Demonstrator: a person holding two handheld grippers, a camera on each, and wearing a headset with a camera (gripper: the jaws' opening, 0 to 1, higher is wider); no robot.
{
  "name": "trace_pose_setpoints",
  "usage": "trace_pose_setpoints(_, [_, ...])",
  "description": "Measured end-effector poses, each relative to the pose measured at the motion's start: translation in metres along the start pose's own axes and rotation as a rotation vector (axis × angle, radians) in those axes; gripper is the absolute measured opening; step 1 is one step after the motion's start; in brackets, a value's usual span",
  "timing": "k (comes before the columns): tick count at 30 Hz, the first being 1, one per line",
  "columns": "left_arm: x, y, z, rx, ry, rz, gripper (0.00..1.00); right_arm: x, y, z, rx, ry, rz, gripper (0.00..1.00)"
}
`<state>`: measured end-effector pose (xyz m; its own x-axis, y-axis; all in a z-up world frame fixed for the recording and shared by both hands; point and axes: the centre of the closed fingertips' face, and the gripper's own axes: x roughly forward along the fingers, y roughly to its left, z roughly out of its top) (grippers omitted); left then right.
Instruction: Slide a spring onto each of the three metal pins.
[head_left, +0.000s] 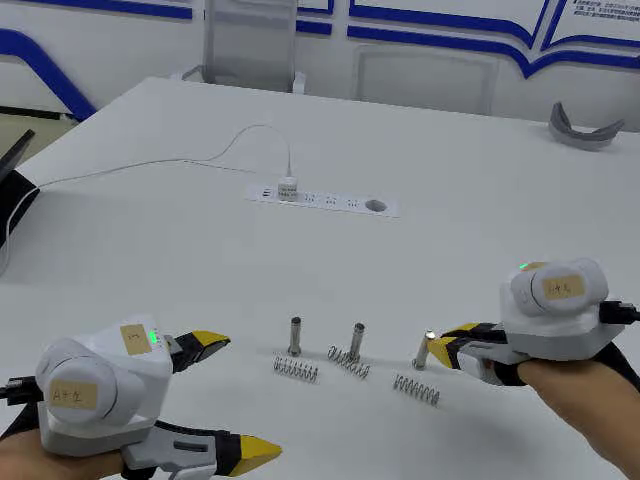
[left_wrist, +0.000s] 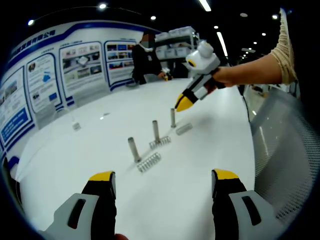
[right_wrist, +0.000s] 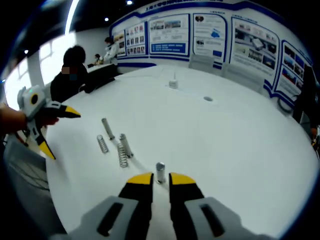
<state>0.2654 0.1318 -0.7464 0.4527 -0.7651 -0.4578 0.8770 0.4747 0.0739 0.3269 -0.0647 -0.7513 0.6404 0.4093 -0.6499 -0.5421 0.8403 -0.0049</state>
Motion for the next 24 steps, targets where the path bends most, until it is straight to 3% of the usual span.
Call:
trace_pose_setpoints(11, [0.001, -0.001, 0.001, 0.0, -0.003, -0.004, 0.8, -0.002, 0.014, -0.008, -0.039, 0.031, 0.054, 0.13])
trace_pose_setpoints(24, [0.002, -0.002, 0.0, -0.003, 0.0, -0.007, 0.79, 0.009, 0.037, -0.016, -0.119, 0.091, 0.141, 0.13])
